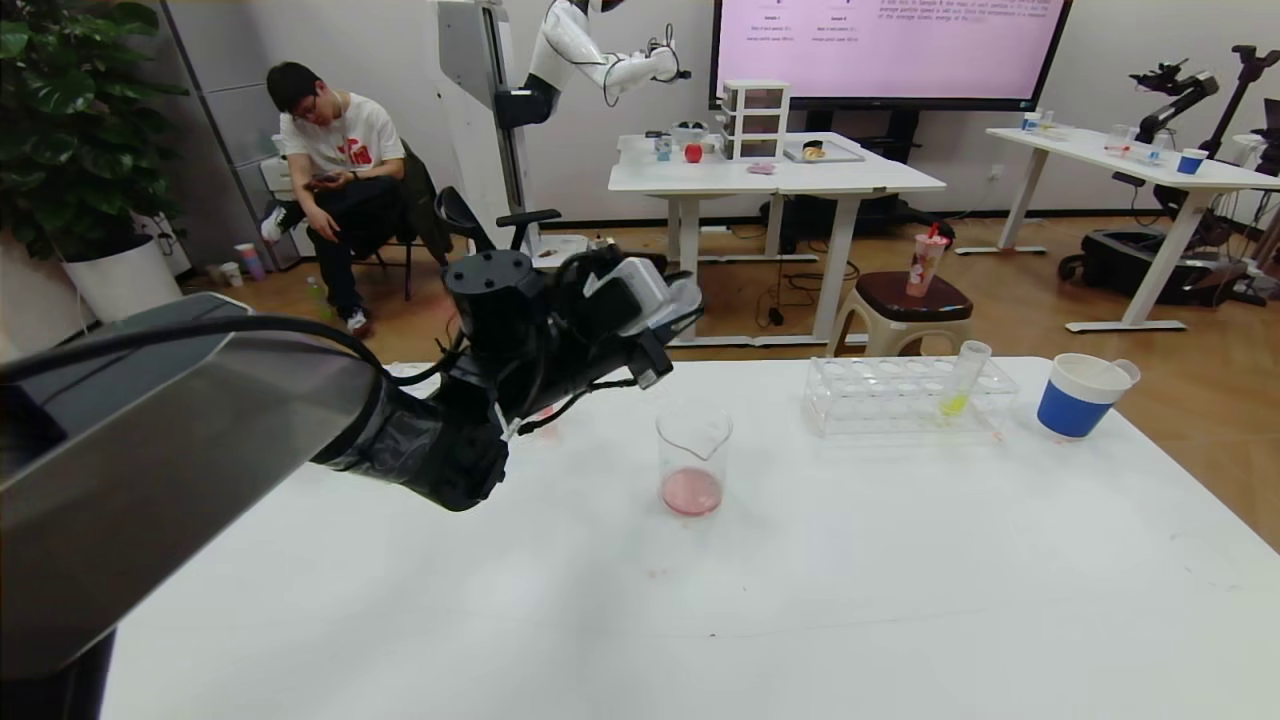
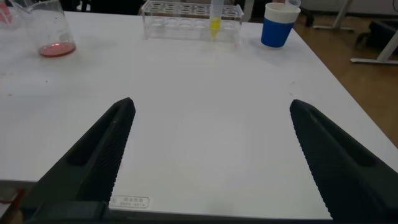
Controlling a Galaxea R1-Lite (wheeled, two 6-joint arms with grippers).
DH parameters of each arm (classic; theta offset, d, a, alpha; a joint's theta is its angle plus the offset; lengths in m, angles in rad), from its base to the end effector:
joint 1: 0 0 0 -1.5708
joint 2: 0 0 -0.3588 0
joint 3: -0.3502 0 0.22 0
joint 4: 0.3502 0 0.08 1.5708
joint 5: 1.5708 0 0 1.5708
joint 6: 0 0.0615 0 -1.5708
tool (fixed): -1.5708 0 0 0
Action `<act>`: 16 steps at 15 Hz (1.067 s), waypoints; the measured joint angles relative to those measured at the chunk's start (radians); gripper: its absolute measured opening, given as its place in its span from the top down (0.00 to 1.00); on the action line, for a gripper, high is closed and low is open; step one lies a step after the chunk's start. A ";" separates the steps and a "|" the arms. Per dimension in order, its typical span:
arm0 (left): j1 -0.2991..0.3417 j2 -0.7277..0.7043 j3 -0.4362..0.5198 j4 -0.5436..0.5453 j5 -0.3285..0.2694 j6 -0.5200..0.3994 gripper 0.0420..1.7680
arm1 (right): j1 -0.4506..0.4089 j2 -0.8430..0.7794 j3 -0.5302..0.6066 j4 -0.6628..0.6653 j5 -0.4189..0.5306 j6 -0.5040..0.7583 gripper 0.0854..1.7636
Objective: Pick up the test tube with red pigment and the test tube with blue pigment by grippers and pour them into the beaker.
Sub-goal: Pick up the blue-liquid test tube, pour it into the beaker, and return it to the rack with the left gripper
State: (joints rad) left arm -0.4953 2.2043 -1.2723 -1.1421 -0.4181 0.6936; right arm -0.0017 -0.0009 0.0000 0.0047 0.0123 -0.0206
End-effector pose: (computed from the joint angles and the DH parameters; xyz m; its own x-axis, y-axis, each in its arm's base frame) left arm 0.4539 -0.2736 0.1967 0.5934 -0.7820 0.1906 0.4853 0.5365 0.6904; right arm -0.0107 0.0008 0.0748 0.9999 0.0106 -0.0038 -0.0107 0.9997 -0.0206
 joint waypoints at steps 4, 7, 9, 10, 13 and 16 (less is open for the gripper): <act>0.004 0.065 -0.021 -0.090 -0.141 0.170 0.72 | 0.000 0.000 0.000 0.000 0.000 0.000 0.02; 0.029 0.100 -0.057 -0.094 -0.254 0.323 0.72 | 0.000 0.000 0.000 0.000 0.000 0.000 0.02; 0.049 0.127 -0.085 -0.093 -0.297 0.394 0.72 | 0.000 0.000 0.000 0.000 0.000 0.000 0.02; 0.056 0.139 -0.100 -0.094 -0.315 0.413 0.72 | 0.000 0.000 0.000 0.000 0.000 0.000 0.02; 0.068 0.176 -0.145 -0.092 -0.354 0.469 0.72 | 0.000 0.000 0.000 0.000 0.000 0.000 0.02; 0.075 0.209 -0.168 -0.093 -0.391 0.530 0.72 | 0.000 0.000 0.000 0.000 0.000 0.000 0.02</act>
State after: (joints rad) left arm -0.4204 2.4134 -1.4402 -1.2353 -0.8087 1.2238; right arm -0.0013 -0.0009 0.0000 0.0043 0.0123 -0.0206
